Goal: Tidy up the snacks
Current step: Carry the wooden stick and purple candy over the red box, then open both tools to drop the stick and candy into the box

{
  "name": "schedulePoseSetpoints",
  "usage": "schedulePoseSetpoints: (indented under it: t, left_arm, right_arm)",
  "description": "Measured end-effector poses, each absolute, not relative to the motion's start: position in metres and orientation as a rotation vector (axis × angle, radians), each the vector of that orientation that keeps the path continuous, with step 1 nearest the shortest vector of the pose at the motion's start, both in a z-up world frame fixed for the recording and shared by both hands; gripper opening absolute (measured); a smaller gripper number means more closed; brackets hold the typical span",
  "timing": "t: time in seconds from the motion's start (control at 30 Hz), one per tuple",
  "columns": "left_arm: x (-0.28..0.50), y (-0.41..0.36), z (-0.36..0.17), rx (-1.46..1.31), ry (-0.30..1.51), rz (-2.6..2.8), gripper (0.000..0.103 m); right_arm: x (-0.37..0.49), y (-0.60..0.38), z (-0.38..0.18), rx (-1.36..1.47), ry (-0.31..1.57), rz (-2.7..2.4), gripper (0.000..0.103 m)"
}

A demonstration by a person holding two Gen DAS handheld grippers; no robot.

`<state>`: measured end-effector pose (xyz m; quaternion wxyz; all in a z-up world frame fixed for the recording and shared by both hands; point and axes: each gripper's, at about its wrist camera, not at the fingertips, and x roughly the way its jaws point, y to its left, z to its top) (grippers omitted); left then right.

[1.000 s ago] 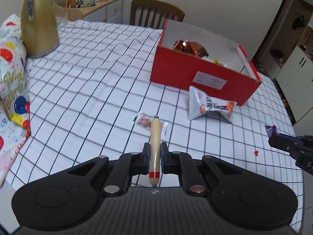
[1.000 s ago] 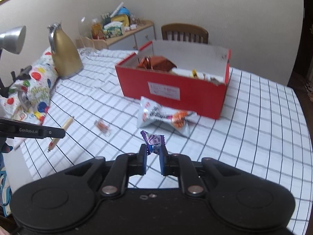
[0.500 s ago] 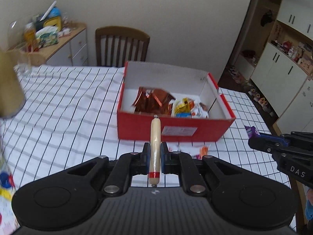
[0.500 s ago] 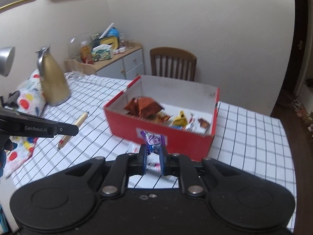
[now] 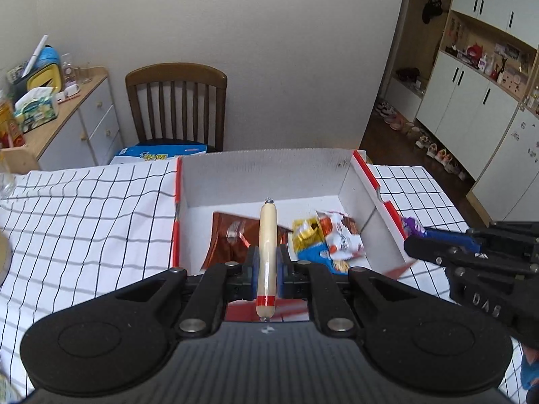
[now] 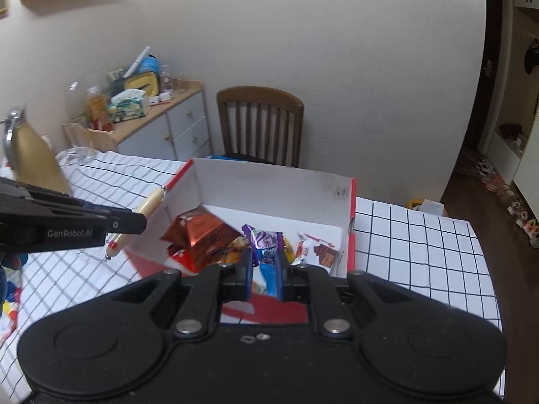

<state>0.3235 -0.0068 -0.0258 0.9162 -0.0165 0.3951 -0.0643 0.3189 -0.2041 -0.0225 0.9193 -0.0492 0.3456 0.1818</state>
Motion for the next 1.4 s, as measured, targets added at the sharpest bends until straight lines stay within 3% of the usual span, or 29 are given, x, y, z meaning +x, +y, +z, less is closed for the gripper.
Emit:
schedulePoseSetpoints:
  t: [0.7, 1.1, 1.4]
  left_arm:
    - [0.439, -0.057, -0.088, 0.008, 0.992, -0.239, 0.01]
    - [0.455, -0.072, -0.115, 0.044, 1.061, -0.238, 0.01]
    - [0.457, -0.074, -0.133, 0.04, 1.136, -0.24, 0.01]
  right_arm:
    - [0.397, -0.195, -0.084, -0.135, 0.872, 0.315, 0.011]
    - [0.407, -0.186, -0.106, -0.159, 0.95, 0.333, 0.012]
    - [0.403, -0.191, -0.11, -0.149, 0.972, 0.331, 0.019]
